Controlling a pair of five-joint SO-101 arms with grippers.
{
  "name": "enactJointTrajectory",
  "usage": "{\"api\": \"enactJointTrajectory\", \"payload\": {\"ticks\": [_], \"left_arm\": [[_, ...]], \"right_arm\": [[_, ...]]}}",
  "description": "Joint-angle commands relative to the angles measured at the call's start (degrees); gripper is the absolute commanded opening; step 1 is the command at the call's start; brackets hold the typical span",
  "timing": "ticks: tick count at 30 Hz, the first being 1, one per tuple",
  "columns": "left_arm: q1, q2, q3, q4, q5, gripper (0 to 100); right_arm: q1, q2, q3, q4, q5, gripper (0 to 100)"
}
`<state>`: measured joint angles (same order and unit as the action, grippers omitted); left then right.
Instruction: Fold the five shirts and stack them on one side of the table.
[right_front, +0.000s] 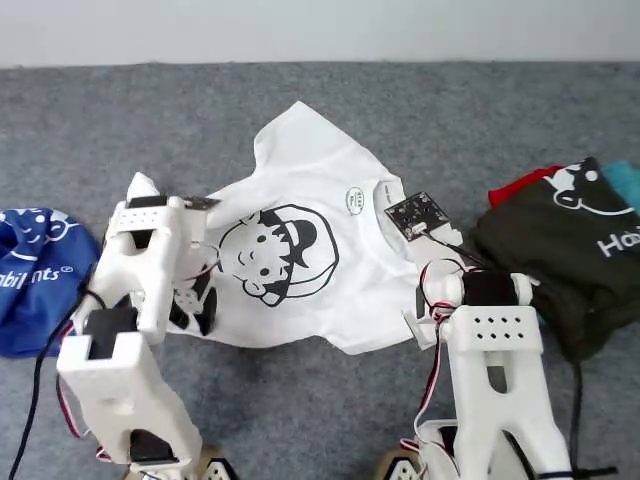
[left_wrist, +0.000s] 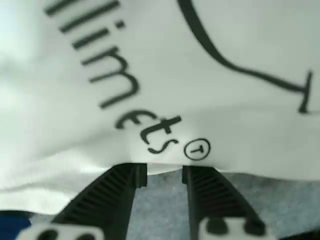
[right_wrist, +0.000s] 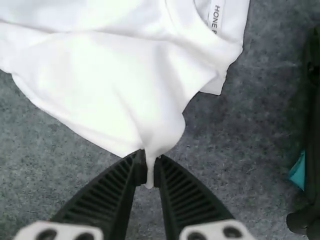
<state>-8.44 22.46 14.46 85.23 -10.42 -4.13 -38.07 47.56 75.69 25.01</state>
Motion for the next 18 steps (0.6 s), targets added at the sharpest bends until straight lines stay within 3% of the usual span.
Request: {"api": "enactJointTrajectory", "payload": {"ticks": [1,12,18], "left_arm": [[0.3,3.1,-11.5,-0.6,5.1,12],[2.2,15.4,-36.4,2.0,8.4,12],[3.5,17.3,-47.4,8.4,8.3,12]], "right_arm": [[0.3,-1.5,-0.2,-0.6,-0.7,1.0],[0.3,-1.2,-0.2,-0.7,-0.8,1.0],[0.3,-1.1,-0.2,-0.8,-0.8,1.0]]}}
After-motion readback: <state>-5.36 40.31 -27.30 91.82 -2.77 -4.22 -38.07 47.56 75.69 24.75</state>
